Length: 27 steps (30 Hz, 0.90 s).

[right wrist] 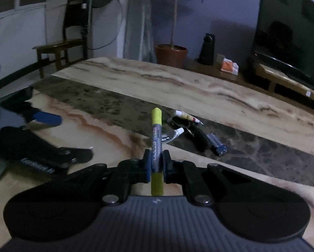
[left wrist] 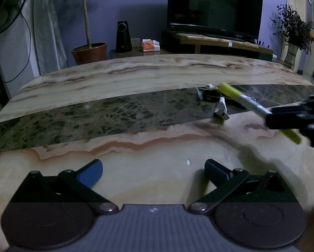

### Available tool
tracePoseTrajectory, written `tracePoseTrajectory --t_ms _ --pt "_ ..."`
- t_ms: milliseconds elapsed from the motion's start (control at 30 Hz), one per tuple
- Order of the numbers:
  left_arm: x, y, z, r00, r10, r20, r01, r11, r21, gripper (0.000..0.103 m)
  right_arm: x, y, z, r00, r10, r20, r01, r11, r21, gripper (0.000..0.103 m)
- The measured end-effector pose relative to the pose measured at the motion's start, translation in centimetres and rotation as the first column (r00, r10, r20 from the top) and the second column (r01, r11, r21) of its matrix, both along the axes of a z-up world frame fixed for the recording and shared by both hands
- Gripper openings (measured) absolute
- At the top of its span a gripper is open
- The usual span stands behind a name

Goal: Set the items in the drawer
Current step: 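Carry the yellow highlighter with the right gripper into the drawer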

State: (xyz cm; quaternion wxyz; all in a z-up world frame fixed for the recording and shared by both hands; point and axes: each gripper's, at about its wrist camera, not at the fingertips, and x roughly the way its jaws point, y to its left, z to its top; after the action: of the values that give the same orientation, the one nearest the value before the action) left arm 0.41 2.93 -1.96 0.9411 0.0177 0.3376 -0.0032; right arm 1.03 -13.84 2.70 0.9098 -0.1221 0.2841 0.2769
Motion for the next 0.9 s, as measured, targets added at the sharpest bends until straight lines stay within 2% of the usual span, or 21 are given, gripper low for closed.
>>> tracePoseTrajectory --t_ms 200,333,467,567,667,800,900 --pt "0.0 0.0 0.0 1.0 0.0 0.0 0.0 1.0 0.0 0.103 -4.5 -4.0 2.3 0.993 0.116 -0.006 -0.116 0.993 0.031 0.012" --pt "0.0 0.0 0.0 1.0 0.0 0.0 0.0 1.0 0.0 0.103 -8.6 -7.2 3.8 0.974 0.225 -0.019 -0.223 0.972 0.072 0.012" --pt "0.0 0.0 0.0 1.0 0.0 0.0 0.0 1.0 0.0 0.103 -13.7 -9.2 4.8 0.942 0.33 -0.059 -0.326 0.943 0.07 0.012" --pt "0.0 0.0 0.0 1.0 0.0 0.0 0.0 1.0 0.0 0.103 -17.9 -9.4 4.8 0.905 0.413 -0.098 -0.411 0.911 0.042 0.012" --pt "0.0 0.0 0.0 1.0 0.0 0.0 0.0 1.0 0.0 0.103 -21.6 -8.8 3.9 0.848 0.511 -0.14 -0.518 0.855 -0.02 0.012" --pt "0.0 0.0 0.0 1.0 0.0 0.0 0.0 1.0 0.0 0.103 -22.2 -8.1 0.9 0.833 0.51 -0.215 -0.54 0.835 -0.108 0.012" --pt "0.0 0.0 0.0 1.0 0.0 0.0 0.0 1.0 0.0 0.103 -22.1 -7.0 -2.3 0.819 0.499 -0.285 -0.56 0.803 -0.204 0.012"
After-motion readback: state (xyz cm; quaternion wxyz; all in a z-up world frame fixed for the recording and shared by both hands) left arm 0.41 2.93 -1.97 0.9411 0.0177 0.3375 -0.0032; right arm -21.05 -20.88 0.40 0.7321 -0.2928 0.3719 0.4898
